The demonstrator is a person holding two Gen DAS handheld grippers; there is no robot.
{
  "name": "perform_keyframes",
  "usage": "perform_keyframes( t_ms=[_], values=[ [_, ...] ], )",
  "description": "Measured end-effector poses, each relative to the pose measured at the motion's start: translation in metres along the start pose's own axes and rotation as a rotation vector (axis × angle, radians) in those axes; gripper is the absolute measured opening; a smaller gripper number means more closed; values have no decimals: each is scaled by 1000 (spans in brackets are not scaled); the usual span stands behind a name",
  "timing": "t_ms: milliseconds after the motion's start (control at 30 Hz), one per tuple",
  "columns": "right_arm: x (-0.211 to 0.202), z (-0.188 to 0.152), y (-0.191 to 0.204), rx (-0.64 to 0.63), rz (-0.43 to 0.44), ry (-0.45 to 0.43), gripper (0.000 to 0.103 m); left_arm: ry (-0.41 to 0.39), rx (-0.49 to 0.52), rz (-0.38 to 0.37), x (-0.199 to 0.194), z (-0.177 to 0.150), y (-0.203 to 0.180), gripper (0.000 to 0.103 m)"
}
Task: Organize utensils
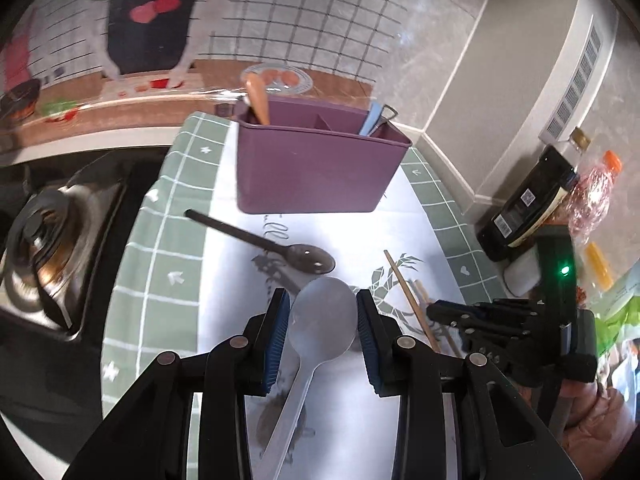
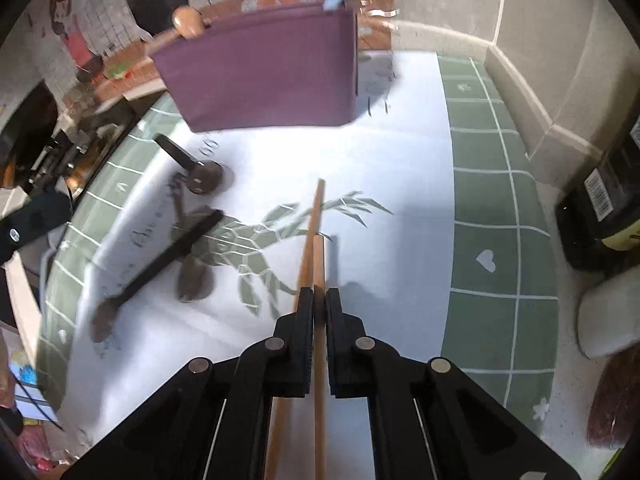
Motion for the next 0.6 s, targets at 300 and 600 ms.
perform_keyframes(
  t_ms=[300, 600],
  values=[
    [-66, -2, 25, -38, 23, -145, 6, -112, -43, -4, -58, -10, 0, 35],
    [-101, 5, 49, -89, 50, -236, 6, -212, -41, -28, -102, 1, -11, 35]
  ],
)
Point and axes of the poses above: each gripper's, at about its wrist camera, not at the fingertips, and x roughly the way its jaws point, y to its left, z to its top, the point moved 2 cm from there along x, roughly the way its jaws point, and after that the axes turned 9 degrees about z, right-handed, at the moved point
